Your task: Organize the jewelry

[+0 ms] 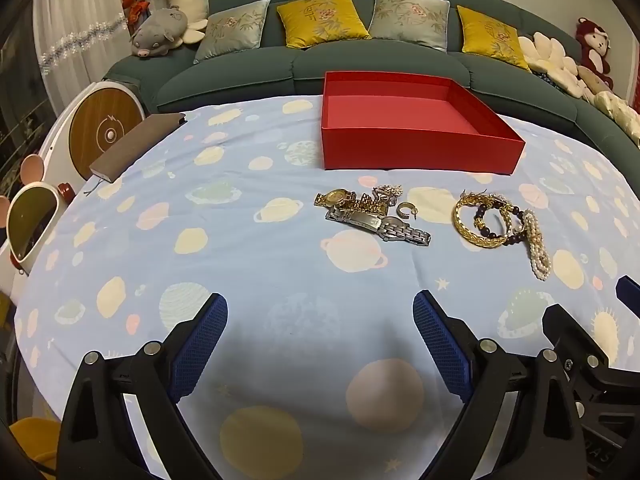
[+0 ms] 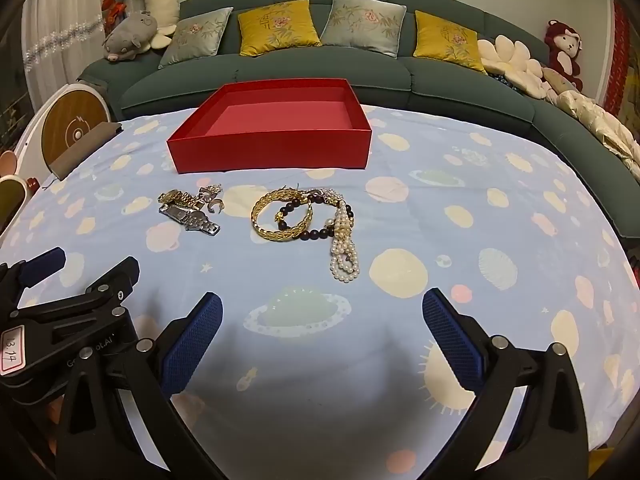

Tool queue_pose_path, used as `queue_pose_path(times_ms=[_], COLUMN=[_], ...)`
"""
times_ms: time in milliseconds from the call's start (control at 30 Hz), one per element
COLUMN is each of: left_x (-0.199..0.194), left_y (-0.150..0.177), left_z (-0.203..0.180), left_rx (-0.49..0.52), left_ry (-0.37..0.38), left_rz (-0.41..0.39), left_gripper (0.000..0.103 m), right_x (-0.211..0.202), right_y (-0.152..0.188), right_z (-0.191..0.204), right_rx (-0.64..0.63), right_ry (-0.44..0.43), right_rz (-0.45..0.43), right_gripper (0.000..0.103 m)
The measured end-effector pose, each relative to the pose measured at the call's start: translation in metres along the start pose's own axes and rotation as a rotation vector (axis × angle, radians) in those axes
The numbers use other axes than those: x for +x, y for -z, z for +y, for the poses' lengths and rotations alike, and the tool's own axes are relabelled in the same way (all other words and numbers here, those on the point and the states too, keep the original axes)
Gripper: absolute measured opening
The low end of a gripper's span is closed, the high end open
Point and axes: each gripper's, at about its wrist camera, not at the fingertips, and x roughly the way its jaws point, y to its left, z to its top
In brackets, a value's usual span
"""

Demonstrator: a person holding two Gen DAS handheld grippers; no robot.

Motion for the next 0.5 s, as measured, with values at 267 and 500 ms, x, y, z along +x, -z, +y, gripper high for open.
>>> queue_pose_path(times_ms=[267, 500], left_x=[-0.0009, 0.0001], left_y=[0.0006, 0.0008], left_z=[0.0015, 0.0019], left_rx=[0.000, -0.003], left_ry=[-0.001, 0.000], left_rz=[0.002, 0.004], left_gripper=[0.091, 0.091], right_x=[0.0009, 0.0010], right_y=[-0.0009, -0.0008], right_z=[0.0000, -0.0001], right_rx=[0.002, 0.003], right_ry=[-0.003, -0.002], right_rz=[0.001, 0.003], right_gripper=[0.098, 0.098])
